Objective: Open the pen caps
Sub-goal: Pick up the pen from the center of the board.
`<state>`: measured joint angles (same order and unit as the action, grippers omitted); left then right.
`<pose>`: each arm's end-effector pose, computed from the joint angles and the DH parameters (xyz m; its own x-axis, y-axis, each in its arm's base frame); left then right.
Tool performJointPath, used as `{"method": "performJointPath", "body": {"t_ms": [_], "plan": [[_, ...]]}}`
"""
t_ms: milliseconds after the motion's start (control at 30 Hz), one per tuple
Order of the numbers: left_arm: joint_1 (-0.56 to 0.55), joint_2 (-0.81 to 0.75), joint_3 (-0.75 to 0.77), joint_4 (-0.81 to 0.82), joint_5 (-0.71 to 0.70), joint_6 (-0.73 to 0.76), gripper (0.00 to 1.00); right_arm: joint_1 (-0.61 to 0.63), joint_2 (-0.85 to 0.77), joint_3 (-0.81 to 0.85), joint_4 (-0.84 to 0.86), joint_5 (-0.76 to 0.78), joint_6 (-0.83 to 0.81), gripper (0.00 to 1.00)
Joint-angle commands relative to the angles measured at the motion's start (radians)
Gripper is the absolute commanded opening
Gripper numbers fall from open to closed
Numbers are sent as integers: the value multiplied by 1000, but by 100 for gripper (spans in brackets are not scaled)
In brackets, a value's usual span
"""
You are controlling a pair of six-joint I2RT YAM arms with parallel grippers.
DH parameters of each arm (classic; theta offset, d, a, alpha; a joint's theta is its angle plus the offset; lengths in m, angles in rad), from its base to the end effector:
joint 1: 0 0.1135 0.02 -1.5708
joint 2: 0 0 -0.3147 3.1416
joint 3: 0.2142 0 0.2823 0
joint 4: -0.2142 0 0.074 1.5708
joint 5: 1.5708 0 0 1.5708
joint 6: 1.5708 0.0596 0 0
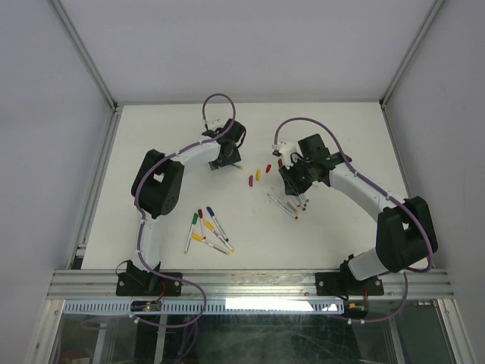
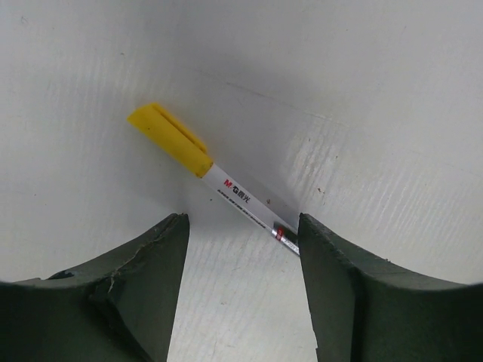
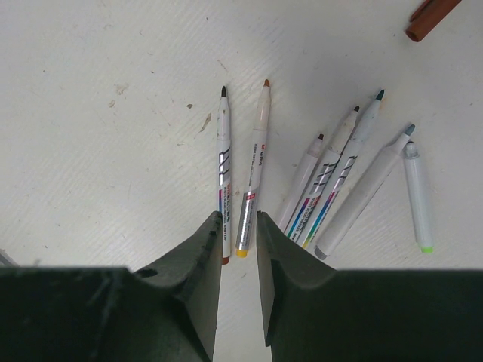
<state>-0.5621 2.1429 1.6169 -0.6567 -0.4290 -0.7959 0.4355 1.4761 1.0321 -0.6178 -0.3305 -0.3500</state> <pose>0.4427 -0.2495 0.1728 -0.7991 -0.2646 -0.5399 -0.3137 0.9495 -0.0010 0.2898 0.1562 0.2486 -0.5577 -0.6172 -0.5549 -0.7810 0.6166 0.0991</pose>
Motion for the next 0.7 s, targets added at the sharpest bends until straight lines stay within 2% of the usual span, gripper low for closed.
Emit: {"method": "performJointPath", "body": {"t_ms": [0,167,400,467,500,667], "plan": [[1,-12,24,9,-10,42,58,-4,-39,1,36,-19,-12,27],[1,-40,-7,9,-30,68,48,-5,-42,0,38,-22,-12,27],[0,-84,-74,26,-47,136,41,-6,-42,0,36,-24,-14,27],[1,-96,-92,31,-68,143,22,-6,-43,0,35,-24,-14,27],[1,-102,-99,33,-78,145,18,-6,-44,0,35,-24,-13,27],[1,-128,-119,35,-92,155,14,-6,-43,0,35,-24,-13,27]]}}
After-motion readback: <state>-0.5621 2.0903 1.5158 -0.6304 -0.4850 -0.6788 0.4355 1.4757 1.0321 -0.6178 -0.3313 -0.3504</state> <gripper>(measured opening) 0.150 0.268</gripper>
